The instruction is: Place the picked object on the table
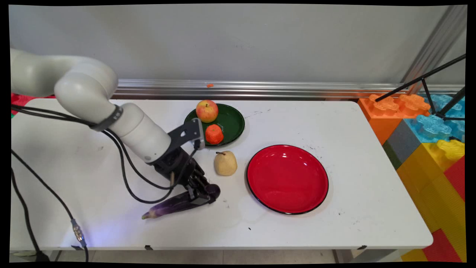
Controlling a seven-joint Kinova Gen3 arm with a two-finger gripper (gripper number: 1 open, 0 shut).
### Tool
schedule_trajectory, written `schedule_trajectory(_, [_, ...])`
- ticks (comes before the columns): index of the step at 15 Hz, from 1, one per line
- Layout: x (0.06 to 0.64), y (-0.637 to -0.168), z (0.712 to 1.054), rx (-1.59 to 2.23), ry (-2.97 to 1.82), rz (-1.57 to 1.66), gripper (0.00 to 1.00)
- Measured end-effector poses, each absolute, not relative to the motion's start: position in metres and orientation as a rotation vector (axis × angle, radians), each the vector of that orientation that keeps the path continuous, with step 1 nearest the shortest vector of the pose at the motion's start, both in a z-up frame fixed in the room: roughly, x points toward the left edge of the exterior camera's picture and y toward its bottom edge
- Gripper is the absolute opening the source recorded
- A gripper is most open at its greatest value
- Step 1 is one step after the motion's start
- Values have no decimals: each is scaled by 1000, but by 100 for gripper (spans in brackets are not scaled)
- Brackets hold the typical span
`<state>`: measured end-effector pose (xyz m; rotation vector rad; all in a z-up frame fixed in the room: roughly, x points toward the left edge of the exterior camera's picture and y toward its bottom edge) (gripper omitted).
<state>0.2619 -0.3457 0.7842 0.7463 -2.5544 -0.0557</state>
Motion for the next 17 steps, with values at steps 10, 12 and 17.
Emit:
schedule_trajectory(10, [257, -350, 759, 684, -2546, -28, 0])
schedule_trajectory(12, [257, -350, 759, 666, -2543, -25, 100])
schedule_trajectory(17, [256, -351, 761, 634, -2534, -21, 100])
